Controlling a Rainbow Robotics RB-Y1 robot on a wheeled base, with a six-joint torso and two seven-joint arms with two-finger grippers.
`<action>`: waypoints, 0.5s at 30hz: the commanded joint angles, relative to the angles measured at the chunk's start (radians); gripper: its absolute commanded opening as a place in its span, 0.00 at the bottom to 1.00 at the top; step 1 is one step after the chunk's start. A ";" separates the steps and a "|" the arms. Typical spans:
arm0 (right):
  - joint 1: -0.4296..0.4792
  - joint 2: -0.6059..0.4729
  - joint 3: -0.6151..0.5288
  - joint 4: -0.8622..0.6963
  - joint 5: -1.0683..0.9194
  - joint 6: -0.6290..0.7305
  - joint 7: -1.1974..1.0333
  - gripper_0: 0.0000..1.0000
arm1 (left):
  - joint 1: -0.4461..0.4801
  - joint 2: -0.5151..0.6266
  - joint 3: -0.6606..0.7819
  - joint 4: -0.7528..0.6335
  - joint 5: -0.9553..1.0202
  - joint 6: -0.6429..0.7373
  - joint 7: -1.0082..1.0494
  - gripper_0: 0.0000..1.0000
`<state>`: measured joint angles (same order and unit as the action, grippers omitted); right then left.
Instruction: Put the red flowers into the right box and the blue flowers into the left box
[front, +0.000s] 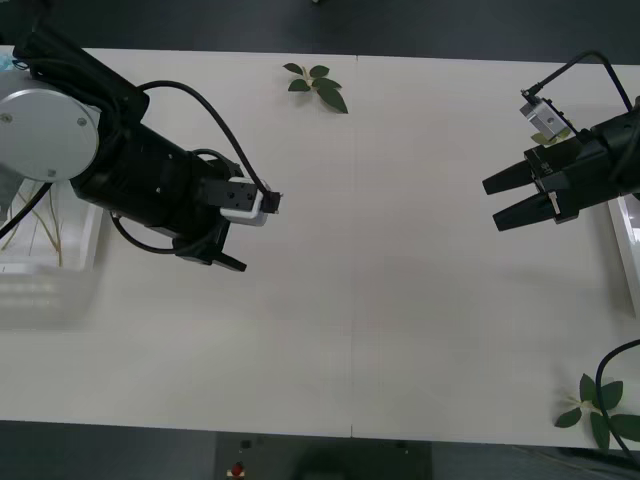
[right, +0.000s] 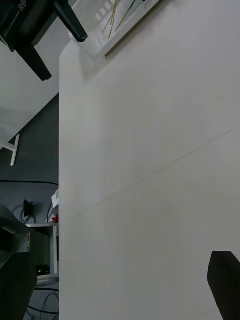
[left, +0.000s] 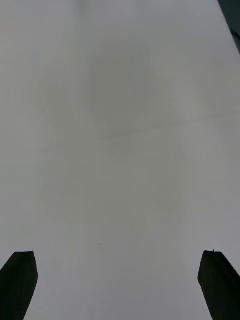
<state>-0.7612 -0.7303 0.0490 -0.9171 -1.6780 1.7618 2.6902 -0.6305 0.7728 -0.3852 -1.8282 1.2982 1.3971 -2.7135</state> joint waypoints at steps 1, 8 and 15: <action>-0.029 -0.026 -0.014 -0.025 -0.006 0.004 0.015 1.00 | -0.012 0.020 -0.003 -0.005 -0.085 -0.003 0.129 0.94; -0.029 -0.026 -0.014 -0.025 -0.006 0.004 0.015 1.00 | -0.009 0.141 -0.017 -0.022 -0.086 -0.020 0.308 0.94; -0.029 -0.026 -0.014 -0.025 -0.006 0.004 0.015 1.00 | 0.043 0.341 -0.113 -0.065 -0.066 -0.196 0.452 0.94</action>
<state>-0.7612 -0.7303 0.0490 -0.9172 -1.6780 1.7618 2.6902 -0.6164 1.0398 -0.4819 -1.8596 1.2201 1.2480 -2.3437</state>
